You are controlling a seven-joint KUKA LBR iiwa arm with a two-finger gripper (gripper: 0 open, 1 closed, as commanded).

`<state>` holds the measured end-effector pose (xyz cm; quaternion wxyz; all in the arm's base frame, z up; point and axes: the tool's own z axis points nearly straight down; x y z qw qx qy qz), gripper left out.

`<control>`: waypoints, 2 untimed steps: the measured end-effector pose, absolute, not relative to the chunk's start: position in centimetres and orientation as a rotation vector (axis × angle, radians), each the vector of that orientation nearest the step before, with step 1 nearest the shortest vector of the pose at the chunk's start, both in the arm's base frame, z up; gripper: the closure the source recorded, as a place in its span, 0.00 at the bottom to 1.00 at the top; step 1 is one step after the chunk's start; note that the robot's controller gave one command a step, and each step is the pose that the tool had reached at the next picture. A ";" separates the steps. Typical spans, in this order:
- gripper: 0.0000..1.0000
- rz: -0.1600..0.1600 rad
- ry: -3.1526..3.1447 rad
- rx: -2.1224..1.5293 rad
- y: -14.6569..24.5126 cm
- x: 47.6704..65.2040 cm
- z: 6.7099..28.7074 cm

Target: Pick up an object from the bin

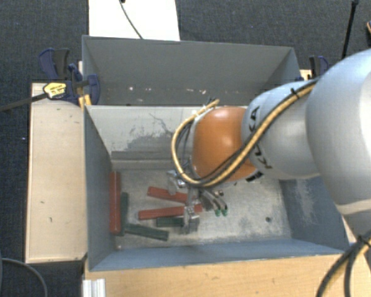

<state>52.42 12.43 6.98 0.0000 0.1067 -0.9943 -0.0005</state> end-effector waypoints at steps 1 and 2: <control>0.00 -0.002 -3.125 0.330 12.5 52.5 7.0; 1.00 -0.003 -3.129 0.325 12.5 52.6 7.2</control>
Offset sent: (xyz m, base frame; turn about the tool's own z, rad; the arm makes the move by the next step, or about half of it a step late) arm 0.0000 0.0000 0.0000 0.0000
